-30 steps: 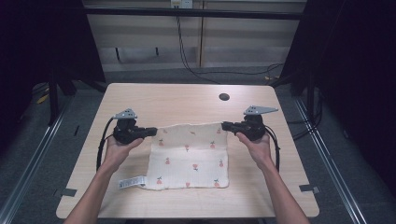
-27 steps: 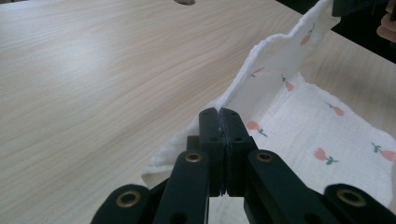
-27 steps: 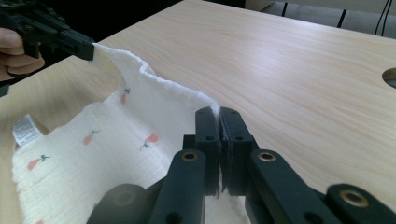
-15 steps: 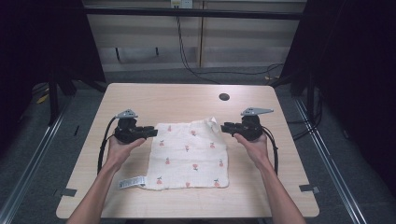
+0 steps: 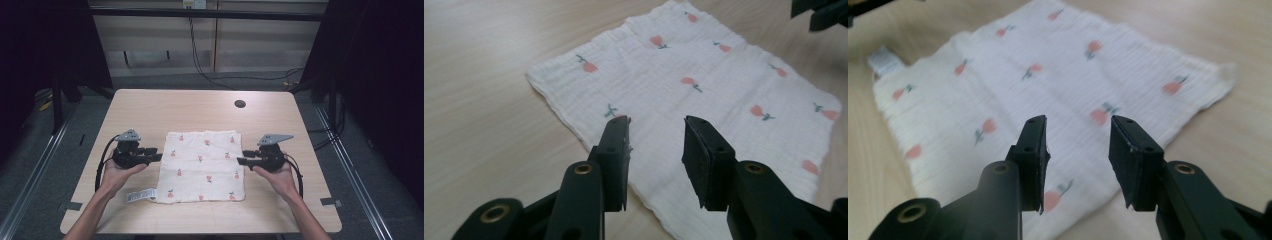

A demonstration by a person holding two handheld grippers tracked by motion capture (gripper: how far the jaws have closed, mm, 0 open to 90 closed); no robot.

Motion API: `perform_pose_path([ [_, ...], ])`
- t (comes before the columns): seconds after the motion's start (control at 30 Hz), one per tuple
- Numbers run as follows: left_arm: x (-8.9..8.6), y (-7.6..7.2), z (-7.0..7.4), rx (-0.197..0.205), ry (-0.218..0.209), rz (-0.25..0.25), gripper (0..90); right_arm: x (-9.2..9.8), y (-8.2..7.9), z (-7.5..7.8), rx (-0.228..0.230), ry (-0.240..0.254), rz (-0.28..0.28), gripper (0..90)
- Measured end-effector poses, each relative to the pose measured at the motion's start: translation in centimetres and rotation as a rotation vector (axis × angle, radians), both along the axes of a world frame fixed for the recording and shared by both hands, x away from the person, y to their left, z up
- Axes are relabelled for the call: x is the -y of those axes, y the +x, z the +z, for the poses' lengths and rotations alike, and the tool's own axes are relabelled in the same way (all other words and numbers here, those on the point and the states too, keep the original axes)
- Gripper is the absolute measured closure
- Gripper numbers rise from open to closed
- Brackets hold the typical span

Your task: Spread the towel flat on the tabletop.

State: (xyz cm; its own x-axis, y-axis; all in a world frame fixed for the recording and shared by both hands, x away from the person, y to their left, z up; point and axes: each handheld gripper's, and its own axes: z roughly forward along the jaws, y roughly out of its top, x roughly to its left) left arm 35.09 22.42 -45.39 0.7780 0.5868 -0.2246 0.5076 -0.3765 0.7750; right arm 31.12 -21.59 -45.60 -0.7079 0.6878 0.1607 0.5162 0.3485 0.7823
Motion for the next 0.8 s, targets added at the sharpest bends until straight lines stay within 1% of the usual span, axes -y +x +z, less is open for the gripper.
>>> perform_pose_path([
  [0.03, 0.2, -0.6, -0.5, -0.016, 0.016, -0.031, 63.3, -0.4, -0.9, -0.8, -0.025, 0.0, 0.021, 60.4],
  [0.07, 0.2, -0.6, -0.5, -0.016, 0.016, -0.031, 63.3, -0.4, -0.9, -0.8, -0.025, 0.0, 0.021, 60.4],
  [0.1, 0.4, -1.3, -0.8, -0.023, 0.038, -0.062, 63.4, -0.8, -1.7, -1.3, -0.039, -0.034, 0.052, 60.8],
  [0.13, 0.4, -1.3, -0.8, -0.023, 0.038, -0.062, 63.8, -0.8, -1.7, -1.3, -0.039, -0.034, 0.052, 60.8],
  [0.17, 0.6, -2.2, -1.1, -0.022, 0.038, -0.095, 65.3, -1.1, -2.4, -1.7, -0.055, -0.045, 0.071, 61.4],
  [0.2, 0.6, -2.2, -1.1, -0.022, 0.038, -0.095, 66.5, -1.1, -2.4, -1.7, -0.055, -0.045, 0.071, 61.4],
  [0.23, 0.7, -2.5, -1.5, -0.032, 0.031, -0.11, 66.5, -1.1, -2.6, -1.8, -0.057, -0.042, 0.078, 61.5],
  [0.27, 0.8, -2.6, -1.8, -0.037, 0.033, -0.116, 67.9, -1.1, -2.9, -2.1, -0.071, -0.036, 0.089, 62.1],
  [0.3, 1.0, -2.7, -2.1, -0.042, 0.044, -0.12, 67.9, -1.2, -3.0, -2.4, -0.08, -0.041, 0.096, 61.9],
  [0.33, 1.1, -2.8, -2.4, -0.056, 0.054, -0.132, 67.9, -1.3, -3.0, -2.8, -0.089, -0.067, 0.098, 61.1],
  [0.37, 1.3, -3.1, -2.7, -0.06, 0.053, -0.147, 67.0, -1.4, -3.0, -3.5, -0.095, -0.085, 0.098, 58.6],
  [0.4, 1.3, -3.1, -2.7, -0.06, 0.053, -0.147, 66.3, -1.4, -3.0, -3.7, -0.099, -0.083, 0.1, 57.4],
  [0.43, 1.7, -3.2, -2.9, -0.06, 0.071, -0.163, 65.2, -1.5, -3.0, -3.7, -0.087, -0.096, 0.092, 55.5],
  [0.47, 1.7, -3.2, -2.9, -0.06, 0.071, -0.163, 63.6, -1.5, -3.0, -3.7, -0.087, -0.096, 0.092, 55.5],
  [0.5, 2.0, -3.2, -3.1, -0.056, 0.087, -0.169, 63.6, -1.5, -2.9, -3.8, -0.086, -0.097, 0.082, 54.7],
  [0.53, 2.2, -3.2, -3.3, -0.062, 0.091, -0.174, 62.2, -1.5, -2.8, -3.9, -0.088, -0.096, 0.08, 54.7],
  [0.57, 2.3, -3.3, -3.4, -0.056, 0.108, -0.174, 62.2, -1.6, -2.8, -4.0, -0.084, -0.1, 0.08, 54.7],
  [0.6, 2.3, -3.3, -3.4, -0.053, 0.113, -0.168, 61.2, -1.9, -2.9, -4.1, -0.083, -0.122, 0.081, 54.4],
  [0.63, 2.2, -3.2, -3.5, -0.061, 0.114, -0.162, 60.3, -2.0, -2.9, -4.2, -0.079, -0.128, 0.084, 54.5],
  [0.67, 1.9, -3.2, -3.5, -0.058, 0.114, -0.147, 59.4, -2.1, -3.0, -4.2, -0.073, -0.135, 0.089, 56.0],
  [0.7, 1.7, -3.2, -3.6, -0.054, 0.115, -0.139, 58.4, -2.1, -3.1, -4.1, -0.056, -0.159, 0.093, 59.3],
  [0.73, 1.6, -3.3, -3.8, -0.061, 0.118, -0.13, 57.6, -2.2, -3.1, -4.1, -0.045, -0.172, 0.095, 63.6],
  [0.77, 1.6, -3.4, -3.8, -0.065, 0.131, -0.127, 56.9, -2.2, -3.2, -4.1, -0.026, -0.195, 0.101, 68.1],
  [0.8, 1.6, -3.5, -3.8, -0.065, 0.139, -0.126, 56.1, -2.2, -3.4, -4.0, -0.023, -0.219, 0.099, 70.8],
])
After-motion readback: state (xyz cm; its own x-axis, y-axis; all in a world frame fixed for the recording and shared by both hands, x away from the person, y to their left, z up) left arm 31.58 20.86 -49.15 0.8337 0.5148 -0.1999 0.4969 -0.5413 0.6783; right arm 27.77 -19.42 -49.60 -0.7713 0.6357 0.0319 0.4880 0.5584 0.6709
